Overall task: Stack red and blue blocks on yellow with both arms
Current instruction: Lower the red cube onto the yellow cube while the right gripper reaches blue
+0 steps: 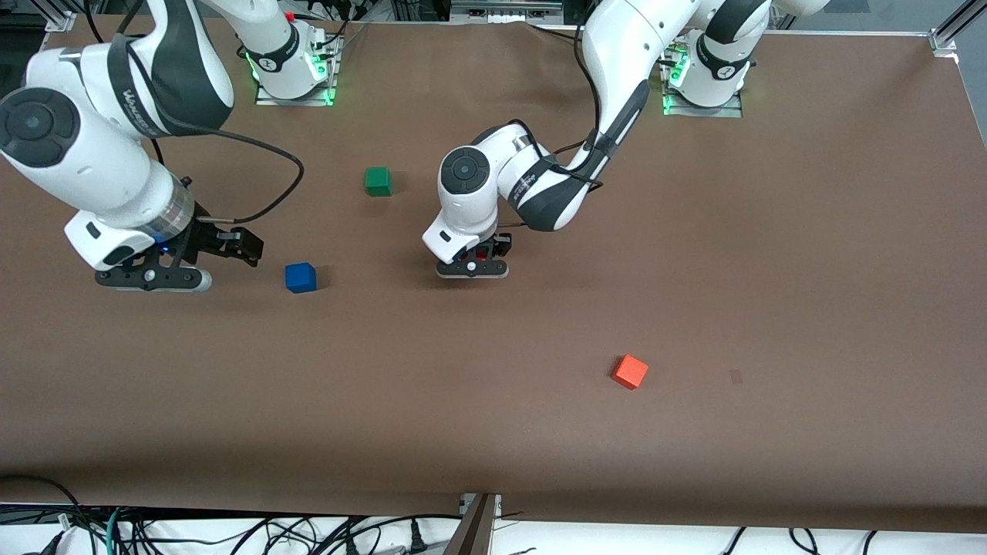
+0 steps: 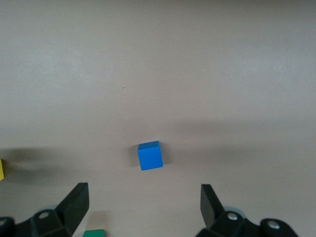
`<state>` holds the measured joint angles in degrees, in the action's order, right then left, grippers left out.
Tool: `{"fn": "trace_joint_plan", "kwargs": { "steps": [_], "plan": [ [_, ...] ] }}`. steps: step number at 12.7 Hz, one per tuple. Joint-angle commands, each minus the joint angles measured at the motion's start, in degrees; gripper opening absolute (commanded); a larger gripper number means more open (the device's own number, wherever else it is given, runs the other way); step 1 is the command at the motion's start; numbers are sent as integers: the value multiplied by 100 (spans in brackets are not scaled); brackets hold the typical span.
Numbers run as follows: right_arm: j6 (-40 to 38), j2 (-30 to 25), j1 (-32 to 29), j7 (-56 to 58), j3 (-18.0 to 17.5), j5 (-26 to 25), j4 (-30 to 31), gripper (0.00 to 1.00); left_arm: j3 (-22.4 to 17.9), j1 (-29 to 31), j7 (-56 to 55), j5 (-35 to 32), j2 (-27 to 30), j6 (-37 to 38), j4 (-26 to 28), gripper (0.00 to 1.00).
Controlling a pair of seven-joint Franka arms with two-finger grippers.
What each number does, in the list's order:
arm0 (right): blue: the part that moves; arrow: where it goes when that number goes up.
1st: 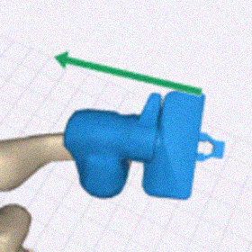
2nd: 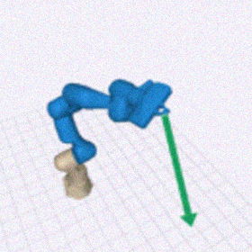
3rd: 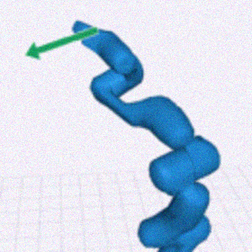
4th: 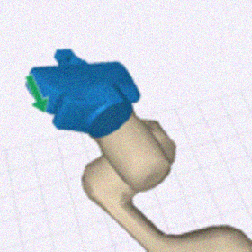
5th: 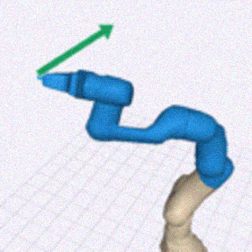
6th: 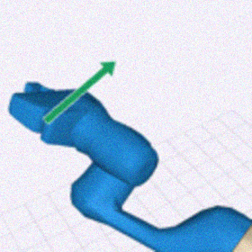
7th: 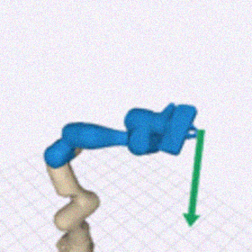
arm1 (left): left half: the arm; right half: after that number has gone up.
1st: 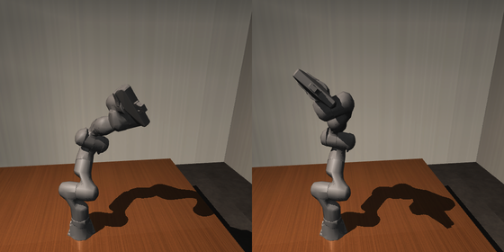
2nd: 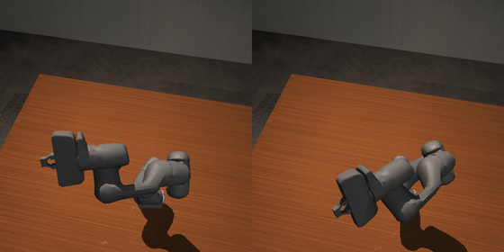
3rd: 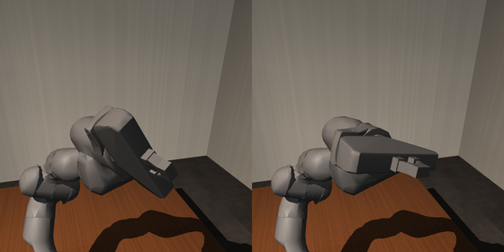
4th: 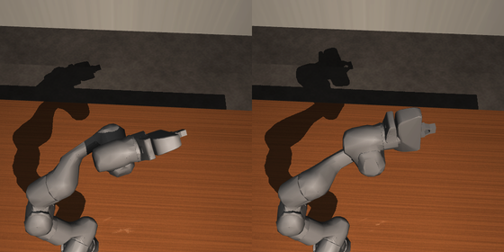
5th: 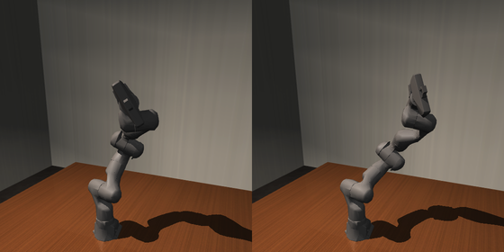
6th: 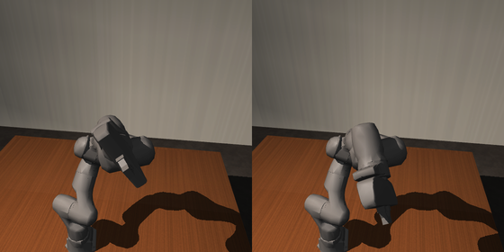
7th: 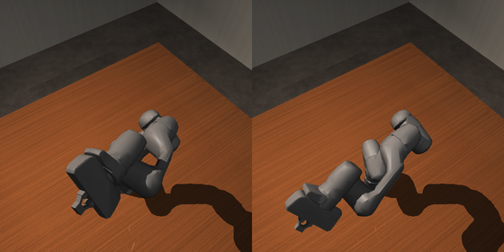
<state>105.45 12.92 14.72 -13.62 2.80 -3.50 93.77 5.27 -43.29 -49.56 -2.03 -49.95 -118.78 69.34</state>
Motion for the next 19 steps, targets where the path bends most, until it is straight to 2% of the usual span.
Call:
{"fn": "trace_joint_plan", "kwargs": {
  "steps": [1, 3, 4, 5, 8, 12, 13, 14, 19],
  "plan": [
    [-60, 44, 13, -27, -25, -10, -78, 100, -27, -21, -106, -69, -129, 145, -254, 0],
    [-60, 44, 171, -1, -77, -19, -78, 100, -27, -21, -106, -69, -164, 127, -263, 4],
    [-68, 44, 206, 17, -78, -19, -78, 100, -27, -21, -106, -69, -165, 127, -263, 46],
    [-77, 79, 198, 78, -78, -19, -78, 100, -27, -21, -97, -78, -156, 127, -263, 99],
    [-95, 272, -21, 1401, -34, 16, -60, 100, -27, -4, -97, -69, -156, 127, -325, 100],
    [-191, 607, -57, 1529, -42, 25, -25, 100, -27, 48, -88, -69, -33, 249, -333, 100],
    [-157, 659, -66, 1451, -34, 199, 131, 100, -27, 101, -62, -78, 20, 433, -351, 100],
    [61, 677, -109, 1354, -16, 523, 333, 100, -27, 180, -45, -104, 29, 556, -351, 100],
    [1886, 808, -189, 1301, 10, 622, 1712, 100, -35, 865, 260, -95, 669, 864, -342, 100]
  ]
}}
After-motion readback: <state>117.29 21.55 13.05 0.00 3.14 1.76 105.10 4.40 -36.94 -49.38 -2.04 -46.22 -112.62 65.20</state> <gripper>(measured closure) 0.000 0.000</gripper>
